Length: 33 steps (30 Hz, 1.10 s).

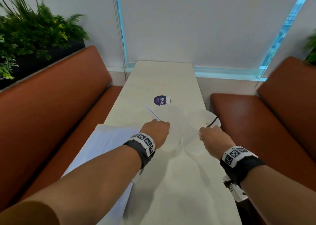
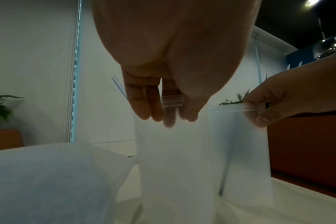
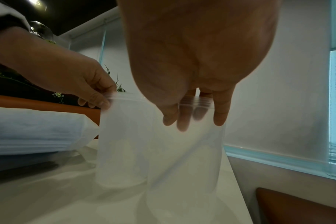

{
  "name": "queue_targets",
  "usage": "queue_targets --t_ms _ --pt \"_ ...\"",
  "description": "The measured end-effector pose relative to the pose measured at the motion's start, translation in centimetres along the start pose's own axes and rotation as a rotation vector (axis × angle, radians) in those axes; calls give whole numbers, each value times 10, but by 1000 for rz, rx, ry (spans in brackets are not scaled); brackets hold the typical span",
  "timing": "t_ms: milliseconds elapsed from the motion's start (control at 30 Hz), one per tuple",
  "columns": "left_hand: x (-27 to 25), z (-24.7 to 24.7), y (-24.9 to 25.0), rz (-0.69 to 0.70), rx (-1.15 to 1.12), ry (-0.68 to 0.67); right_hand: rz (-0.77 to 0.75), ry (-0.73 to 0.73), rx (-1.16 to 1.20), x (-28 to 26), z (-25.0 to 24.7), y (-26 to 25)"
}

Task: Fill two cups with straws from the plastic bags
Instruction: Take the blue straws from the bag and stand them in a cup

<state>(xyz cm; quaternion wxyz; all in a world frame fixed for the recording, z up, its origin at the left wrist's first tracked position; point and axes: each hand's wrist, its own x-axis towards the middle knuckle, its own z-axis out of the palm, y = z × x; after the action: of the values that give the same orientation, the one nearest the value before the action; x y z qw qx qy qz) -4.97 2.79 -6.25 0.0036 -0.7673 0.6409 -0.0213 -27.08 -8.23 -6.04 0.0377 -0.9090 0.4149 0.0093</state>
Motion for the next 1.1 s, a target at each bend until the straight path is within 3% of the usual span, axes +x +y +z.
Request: queue_targets --t_ms 200,300,400,500,567,633,733,833,900,1000,1100 --pt "-5 3 0 -26 6 -49 -31 -82 -68 4 4 2" --pt "-11 2 -5 -31 -92 -29 18 -37 -23 -1 2 1" --pt "-30 1 -15 -46 -222 78 38 164 18 -14 -7 -15" --pt "-57 -5 -44 -141 -360 200 -103 407 159 -32 -5 -50" --pt "-76 -10 -74 -259 -386 185 -97 260 267 -42 3 -84" --pt "-95 -12 -107 -404 -371 88 -39 -18 341 -45 18 -120" --pt "-120 -7 -147 -609 -321 -83 -16 -260 493 -38 36 -169" --pt "-140 9 -174 -804 -304 -158 8 -399 627 -32 40 -211" --pt "-153 22 -188 -904 -426 -206 95 -470 727 -28 41 -231" --pt "-165 38 -195 -951 -672 -262 175 -530 780 -26 45 -247" --pt "-167 47 -196 -960 -745 -163 208 -546 892 -25 49 -250"
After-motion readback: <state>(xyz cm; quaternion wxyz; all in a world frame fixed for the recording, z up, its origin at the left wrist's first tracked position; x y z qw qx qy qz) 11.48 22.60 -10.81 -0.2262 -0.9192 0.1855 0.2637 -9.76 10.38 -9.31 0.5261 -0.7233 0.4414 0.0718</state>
